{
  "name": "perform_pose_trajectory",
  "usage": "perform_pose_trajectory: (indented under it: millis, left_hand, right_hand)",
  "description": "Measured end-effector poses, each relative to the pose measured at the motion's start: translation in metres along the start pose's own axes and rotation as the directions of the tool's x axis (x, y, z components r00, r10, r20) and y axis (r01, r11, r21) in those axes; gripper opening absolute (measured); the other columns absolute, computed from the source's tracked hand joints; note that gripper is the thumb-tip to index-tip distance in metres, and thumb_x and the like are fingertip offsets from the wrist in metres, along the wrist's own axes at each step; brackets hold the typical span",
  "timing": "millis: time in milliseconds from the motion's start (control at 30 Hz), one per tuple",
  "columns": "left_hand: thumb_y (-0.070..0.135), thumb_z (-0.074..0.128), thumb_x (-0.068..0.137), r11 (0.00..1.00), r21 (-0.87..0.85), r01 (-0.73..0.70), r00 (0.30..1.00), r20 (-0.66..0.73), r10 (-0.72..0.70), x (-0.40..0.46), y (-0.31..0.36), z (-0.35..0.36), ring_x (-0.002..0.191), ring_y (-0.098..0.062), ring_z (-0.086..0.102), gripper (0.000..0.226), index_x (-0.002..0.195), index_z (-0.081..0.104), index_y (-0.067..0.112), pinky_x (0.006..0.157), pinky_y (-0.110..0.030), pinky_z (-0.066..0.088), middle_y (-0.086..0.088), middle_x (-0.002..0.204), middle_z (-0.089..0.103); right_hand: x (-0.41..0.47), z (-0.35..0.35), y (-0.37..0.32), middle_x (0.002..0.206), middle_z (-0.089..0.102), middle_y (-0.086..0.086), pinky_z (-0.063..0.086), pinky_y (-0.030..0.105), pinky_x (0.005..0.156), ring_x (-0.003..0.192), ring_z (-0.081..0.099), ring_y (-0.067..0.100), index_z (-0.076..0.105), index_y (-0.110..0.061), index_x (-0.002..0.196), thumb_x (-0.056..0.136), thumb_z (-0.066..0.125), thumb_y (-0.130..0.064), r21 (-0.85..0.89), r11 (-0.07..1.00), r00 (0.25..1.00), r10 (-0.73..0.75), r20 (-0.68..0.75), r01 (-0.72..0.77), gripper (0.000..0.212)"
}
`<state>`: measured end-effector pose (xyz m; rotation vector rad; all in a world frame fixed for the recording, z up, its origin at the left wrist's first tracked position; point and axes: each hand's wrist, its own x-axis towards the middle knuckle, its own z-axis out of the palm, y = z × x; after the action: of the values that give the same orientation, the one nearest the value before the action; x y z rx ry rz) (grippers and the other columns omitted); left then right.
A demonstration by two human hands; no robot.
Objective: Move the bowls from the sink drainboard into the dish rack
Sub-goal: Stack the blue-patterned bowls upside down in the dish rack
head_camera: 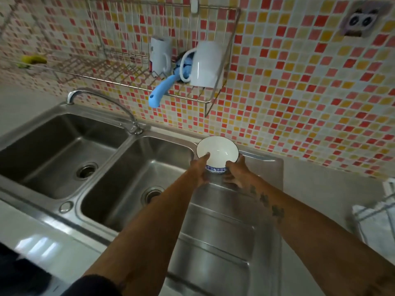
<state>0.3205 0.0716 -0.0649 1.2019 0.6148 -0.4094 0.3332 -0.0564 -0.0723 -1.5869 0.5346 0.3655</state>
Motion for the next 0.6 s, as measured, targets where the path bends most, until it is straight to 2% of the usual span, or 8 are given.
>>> perform_pose_trajectory:
  millis: [100, 200, 300, 367, 433, 467, 533, 600]
  left_hand:
    - [0.049, 0.064, 0.086, 0.997, -0.074, -0.016, 1.000, 0.015, 0.017, 0.013, -0.009, 0.000, 0.123, -0.040, 0.054, 0.074, 0.146, 0.031, 0.022, 0.092, -0.054, 0.054, -0.013, 0.143, 0.049]
    - [0.056, 0.059, 0.085, 0.998, -0.061, -0.001, 1.000, 0.002, 0.001, 0.013, -0.017, 0.001, 0.124, -0.041, 0.052, 0.073, 0.146, 0.029, 0.027, 0.090, -0.057, 0.055, -0.012, 0.146, 0.045]
    - [0.033, 0.043, 0.101, 0.999, -0.025, -0.021, 1.000, -0.010, 0.021, -0.008, -0.026, 0.003, 0.123, -0.038, 0.048, 0.047, 0.146, 0.029, 0.026, 0.084, -0.055, 0.051, -0.014, 0.149, 0.038]
    - [0.024, 0.040, 0.104, 0.997, -0.001, -0.083, 0.994, 0.070, 0.083, -0.020, -0.037, 0.002, 0.115, -0.033, 0.050, 0.042, 0.144, 0.030, 0.027, 0.082, -0.054, 0.052, -0.013, 0.149, 0.038]
    - [0.028, 0.051, 0.099, 0.978, -0.013, -0.206, 0.956, 0.211, 0.204, -0.036, -0.051, 0.001, 0.105, -0.028, 0.061, 0.041, 0.137, 0.036, 0.030, 0.075, -0.048, 0.060, -0.012, 0.144, 0.044]
    - [0.037, 0.063, 0.090, 0.964, -0.051, -0.259, 0.929, 0.259, 0.264, -0.045, -0.056, 0.003, 0.101, -0.028, 0.066, 0.052, 0.134, 0.037, 0.030, 0.070, -0.046, 0.062, -0.011, 0.138, 0.048]
    - [0.058, 0.082, 0.060, 0.936, -0.080, -0.344, 0.866, 0.357, 0.349, -0.054, -0.062, 0.013, 0.105, -0.024, 0.070, 0.101, 0.141, 0.033, 0.023, 0.067, -0.046, 0.062, -0.010, 0.134, 0.052]
    - [0.060, 0.086, 0.049, 0.903, -0.082, -0.422, 0.817, 0.398, 0.418, -0.069, -0.056, 0.039, 0.116, -0.031, 0.064, 0.118, 0.144, 0.032, 0.015, 0.072, -0.051, 0.061, -0.012, 0.137, 0.053]
  right_hand:
    - [-0.004, 0.000, 0.000, 0.148, 0.033, 0.012, 0.057, 0.053, 0.080, 0.126, 0.047, 0.039, 0.023, -0.022, 0.143, 0.090, 0.048, 0.003, 0.126, 0.992, 1.000, 0.010, 0.012, -0.011, 0.063]
    - [-0.013, -0.010, 0.011, 0.148, 0.031, 0.011, 0.054, 0.060, 0.086, 0.128, 0.042, 0.039, 0.025, -0.021, 0.141, 0.090, 0.049, 0.005, 0.129, 0.992, 1.000, 0.001, 0.023, -0.004, 0.062]
    - [-0.025, -0.024, 0.024, 0.147, 0.028, 0.010, 0.056, 0.059, 0.082, 0.129, 0.039, 0.039, 0.023, -0.023, 0.139, 0.088, 0.050, 0.008, 0.130, 0.991, 0.999, 0.006, 0.051, -0.012, 0.065]
    - [-0.036, -0.034, 0.031, 0.146, 0.027, 0.010, 0.058, 0.056, 0.078, 0.123, 0.039, 0.036, 0.021, -0.025, 0.139, 0.087, 0.049, 0.009, 0.112, 0.994, 0.999, -0.001, 0.051, -0.004, 0.068]
    - [-0.050, -0.045, 0.036, 0.145, 0.028, 0.009, 0.059, 0.054, 0.074, 0.115, 0.039, 0.032, 0.020, -0.026, 0.139, 0.086, 0.047, 0.010, 0.101, 0.995, 0.999, -0.012, 0.040, 0.008, 0.070]
    - [-0.056, -0.052, 0.038, 0.144, 0.029, 0.008, 0.058, 0.056, 0.076, 0.113, 0.039, 0.030, 0.021, -0.027, 0.138, 0.087, 0.047, 0.009, 0.106, 0.994, 0.999, -0.024, 0.027, 0.021, 0.068]
    - [-0.072, -0.067, 0.035, 0.141, 0.033, 0.005, 0.054, 0.062, 0.084, 0.114, 0.040, 0.029, 0.023, -0.030, 0.134, 0.090, 0.048, 0.004, 0.143, 0.988, 0.998, -0.061, -0.020, 0.063, 0.061]
    - [-0.094, -0.090, 0.019, 0.143, 0.037, 0.003, 0.052, 0.062, 0.090, 0.114, 0.043, 0.025, 0.026, -0.033, 0.135, 0.092, 0.049, -0.003, 0.155, 0.976, 0.984, -0.138, -0.114, 0.155, 0.057]
